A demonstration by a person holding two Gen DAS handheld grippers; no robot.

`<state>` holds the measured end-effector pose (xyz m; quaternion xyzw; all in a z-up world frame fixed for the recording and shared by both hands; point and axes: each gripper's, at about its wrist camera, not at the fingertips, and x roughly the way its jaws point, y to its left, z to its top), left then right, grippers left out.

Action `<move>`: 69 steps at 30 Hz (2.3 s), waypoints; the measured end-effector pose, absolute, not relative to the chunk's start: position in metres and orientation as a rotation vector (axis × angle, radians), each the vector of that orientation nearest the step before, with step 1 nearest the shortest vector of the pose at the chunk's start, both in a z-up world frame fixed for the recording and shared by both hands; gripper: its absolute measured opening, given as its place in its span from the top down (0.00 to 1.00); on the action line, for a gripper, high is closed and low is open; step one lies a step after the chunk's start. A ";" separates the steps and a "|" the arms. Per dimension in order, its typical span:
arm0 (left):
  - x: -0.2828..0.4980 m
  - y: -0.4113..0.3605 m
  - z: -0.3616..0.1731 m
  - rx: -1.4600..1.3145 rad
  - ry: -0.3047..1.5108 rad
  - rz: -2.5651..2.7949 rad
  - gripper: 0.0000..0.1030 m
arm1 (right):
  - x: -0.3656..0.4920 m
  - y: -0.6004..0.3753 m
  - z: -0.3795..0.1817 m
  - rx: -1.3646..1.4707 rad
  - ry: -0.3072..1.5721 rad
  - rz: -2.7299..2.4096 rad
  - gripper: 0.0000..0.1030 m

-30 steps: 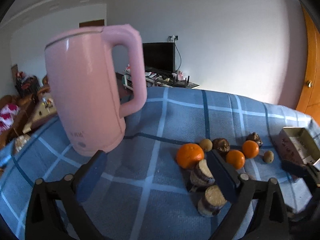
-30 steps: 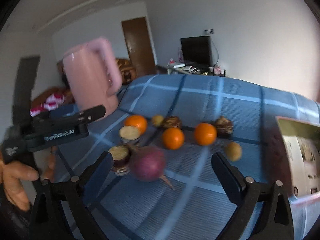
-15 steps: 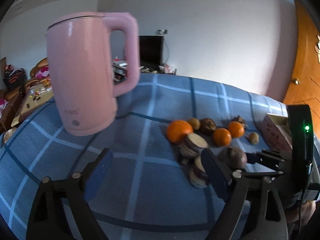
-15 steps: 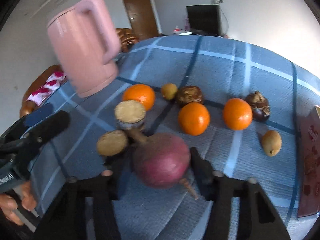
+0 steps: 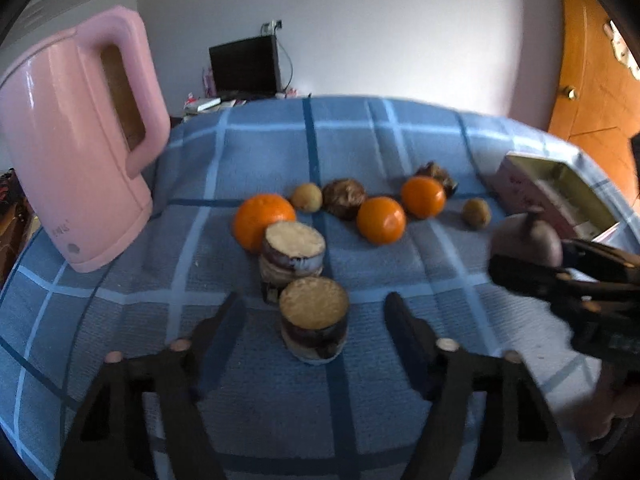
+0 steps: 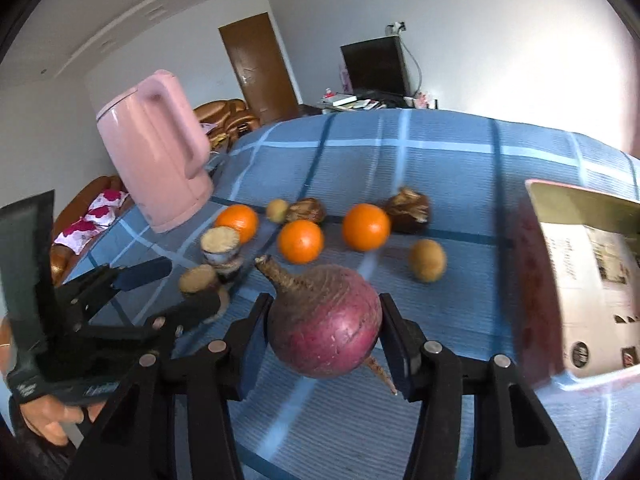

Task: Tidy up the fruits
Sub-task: 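Grasp the purple beet with the right tool while the left tool grasps a round tuber slice, then carry the beet and slice into the pink tin and open both tools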

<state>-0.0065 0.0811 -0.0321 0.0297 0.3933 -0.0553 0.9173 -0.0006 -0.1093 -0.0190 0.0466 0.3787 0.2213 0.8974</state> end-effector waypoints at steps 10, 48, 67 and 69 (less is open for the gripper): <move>-0.009 0.093 -0.036 -0.060 0.800 -0.080 0.62 | -0.004 -0.117 -0.016 0.117 0.775 0.464 0.48; 0.007 -0.166 0.012 0.071 0.569 -0.434 0.62 | 0.011 -0.330 0.002 0.110 0.602 -0.027 0.48; 0.036 -0.186 -0.016 0.063 0.723 -0.433 0.62 | 0.035 -0.335 -0.017 0.137 0.722 -0.003 0.47; 0.036 -0.186 -0.017 0.070 0.725 -0.430 0.62 | 0.035 -0.335 -0.016 0.142 0.722 -0.003 0.47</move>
